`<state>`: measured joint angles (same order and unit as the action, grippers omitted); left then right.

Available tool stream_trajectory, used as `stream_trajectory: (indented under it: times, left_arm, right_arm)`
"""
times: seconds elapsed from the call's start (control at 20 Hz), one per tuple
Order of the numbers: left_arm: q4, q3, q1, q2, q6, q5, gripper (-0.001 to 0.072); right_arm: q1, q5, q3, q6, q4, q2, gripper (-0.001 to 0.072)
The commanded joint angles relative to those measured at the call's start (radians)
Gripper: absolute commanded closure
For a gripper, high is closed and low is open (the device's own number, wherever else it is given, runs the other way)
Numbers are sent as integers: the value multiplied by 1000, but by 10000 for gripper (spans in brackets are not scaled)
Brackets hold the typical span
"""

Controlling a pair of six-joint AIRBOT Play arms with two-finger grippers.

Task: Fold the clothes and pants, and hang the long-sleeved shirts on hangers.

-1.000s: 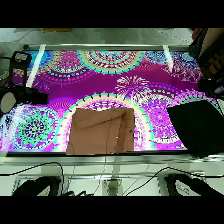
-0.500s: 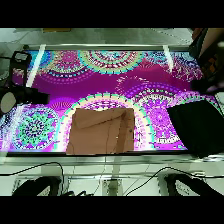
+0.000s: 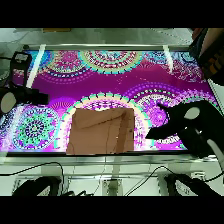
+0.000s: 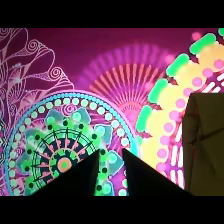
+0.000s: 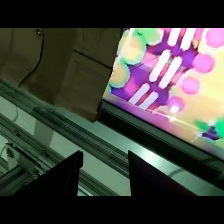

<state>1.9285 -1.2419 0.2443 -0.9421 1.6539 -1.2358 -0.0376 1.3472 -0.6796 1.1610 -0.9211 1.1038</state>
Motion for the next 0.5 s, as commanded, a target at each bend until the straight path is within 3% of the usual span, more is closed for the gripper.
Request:
stream_trajectory:
  times: [0.0,0.1,0.2,0.45]
  left_arm:
    - [2,6,-4,0,-46,1,406]
    - [0,31,-11,-5,-146,-3,450]
    - [-2,64,-27,-26,-166,-8,450]
    - [-151,171,-145,-102,-232,-9,454]
  right_arm:
    - [1,-145,208,0,160,14,357]
    - [1,-188,266,-1,240,52,291]
    - [1,-205,284,-3,270,108,256]
    - [1,-224,283,-65,407,226,261]
